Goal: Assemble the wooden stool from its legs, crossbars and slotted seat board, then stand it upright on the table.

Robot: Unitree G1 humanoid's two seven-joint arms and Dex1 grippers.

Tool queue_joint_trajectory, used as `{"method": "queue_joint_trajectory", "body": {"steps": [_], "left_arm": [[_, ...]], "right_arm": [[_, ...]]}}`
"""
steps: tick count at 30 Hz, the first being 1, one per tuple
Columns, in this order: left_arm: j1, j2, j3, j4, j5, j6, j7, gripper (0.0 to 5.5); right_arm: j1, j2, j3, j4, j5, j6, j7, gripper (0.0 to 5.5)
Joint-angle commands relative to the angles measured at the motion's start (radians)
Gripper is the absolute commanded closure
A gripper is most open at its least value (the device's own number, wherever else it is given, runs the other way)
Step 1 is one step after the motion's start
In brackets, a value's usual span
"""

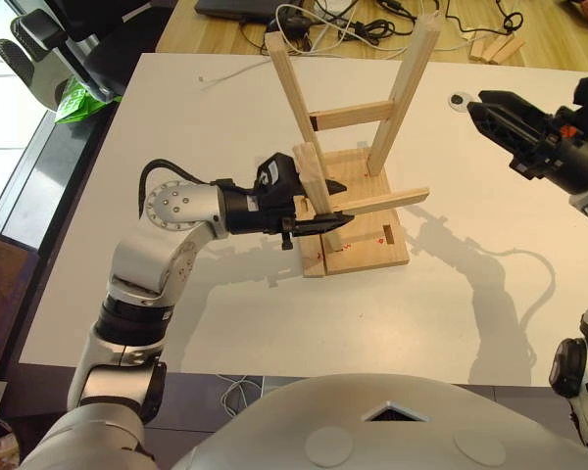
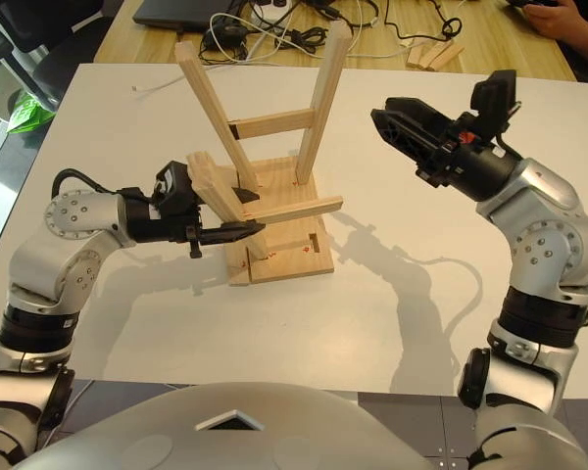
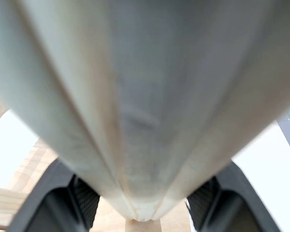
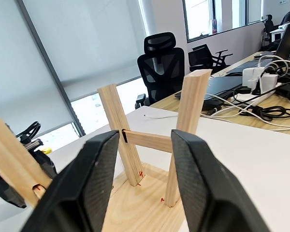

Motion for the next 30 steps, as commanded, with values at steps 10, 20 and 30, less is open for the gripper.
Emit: {"method": "queue_joint_trajectory", "body": {"steps": [10, 20, 30], "left_arm": [[0.04, 0.107, -0.012, -0.114, 0.048, -0.08, -0.05, 3.44], [0.122, 0.136, -0.018, -0.12, 0.074, -0.162, -0.054, 3.44], [0.141, 0.118, -0.047, -0.028, 0.172, -0.283, 0.007, 3.44]], "right_arm": [[0.275, 0.078, -0.128, -0.223, 0.109, -0.033, -0.175, 3.53], [0.426, 0.053, -0.105, -0.288, 0.079, -0.065, -0.207, 3.53], [0.407, 0.022, -0.048, -0.273, 0.043, -0.074, -0.207, 3.53]]}}
